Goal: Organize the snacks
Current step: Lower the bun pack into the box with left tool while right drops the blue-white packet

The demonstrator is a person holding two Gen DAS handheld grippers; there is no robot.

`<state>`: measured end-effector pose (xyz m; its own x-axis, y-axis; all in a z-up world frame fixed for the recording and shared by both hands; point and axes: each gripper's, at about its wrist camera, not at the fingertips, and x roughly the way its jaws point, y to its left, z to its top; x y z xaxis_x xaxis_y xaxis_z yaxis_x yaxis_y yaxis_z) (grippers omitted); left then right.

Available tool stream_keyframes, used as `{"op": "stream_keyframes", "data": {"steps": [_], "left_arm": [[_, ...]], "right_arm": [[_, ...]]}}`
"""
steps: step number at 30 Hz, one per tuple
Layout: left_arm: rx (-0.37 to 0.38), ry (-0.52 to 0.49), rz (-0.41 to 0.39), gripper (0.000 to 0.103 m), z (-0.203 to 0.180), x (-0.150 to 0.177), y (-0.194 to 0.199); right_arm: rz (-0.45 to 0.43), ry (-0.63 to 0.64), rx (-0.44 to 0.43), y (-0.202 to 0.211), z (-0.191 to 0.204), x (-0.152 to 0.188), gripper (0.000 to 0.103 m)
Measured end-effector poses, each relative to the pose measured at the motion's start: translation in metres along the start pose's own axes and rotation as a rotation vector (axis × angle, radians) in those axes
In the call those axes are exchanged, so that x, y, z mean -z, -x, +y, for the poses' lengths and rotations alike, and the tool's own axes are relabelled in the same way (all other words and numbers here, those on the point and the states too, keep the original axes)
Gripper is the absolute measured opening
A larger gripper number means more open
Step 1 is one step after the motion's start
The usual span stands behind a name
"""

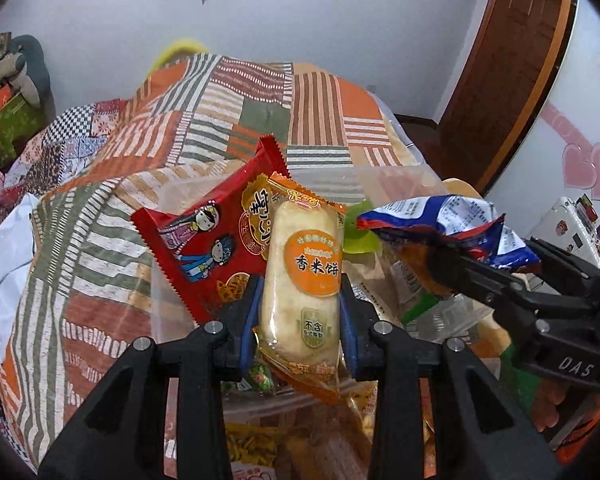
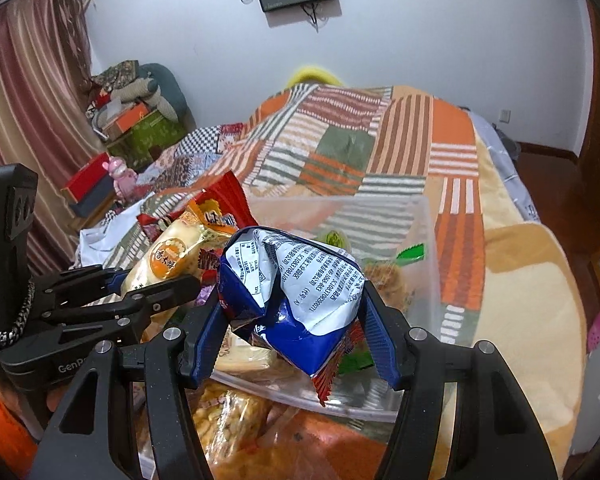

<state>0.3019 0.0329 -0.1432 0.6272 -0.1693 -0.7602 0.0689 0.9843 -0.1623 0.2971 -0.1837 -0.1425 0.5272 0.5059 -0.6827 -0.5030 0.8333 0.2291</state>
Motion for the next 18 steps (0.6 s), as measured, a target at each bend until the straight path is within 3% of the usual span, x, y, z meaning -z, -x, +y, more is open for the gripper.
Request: {"op": "stream_keyframes", "data": {"steps": [5, 9, 18], "left_arm": [[-0.021, -0.003, -0.002, 0.039, 0.0, 0.0, -0.005], [-0.022, -0.005, -0.002, 0.051, -0.002, 0.002, -0.002], [-0.019, -0.018, -0.056, 0.062, -0.004, 0.008, 0.038]], "right_arm": [[0.014, 0.0, 0.011, -0.001, 0.0, 0.001, 0.063], [0.019, 0.013, 0.027, 0.003, 0.003, 0.0, 0.064], [-0.021, 0.032, 0.016, 0.03, 0.007, 0.001, 0.067]]}}
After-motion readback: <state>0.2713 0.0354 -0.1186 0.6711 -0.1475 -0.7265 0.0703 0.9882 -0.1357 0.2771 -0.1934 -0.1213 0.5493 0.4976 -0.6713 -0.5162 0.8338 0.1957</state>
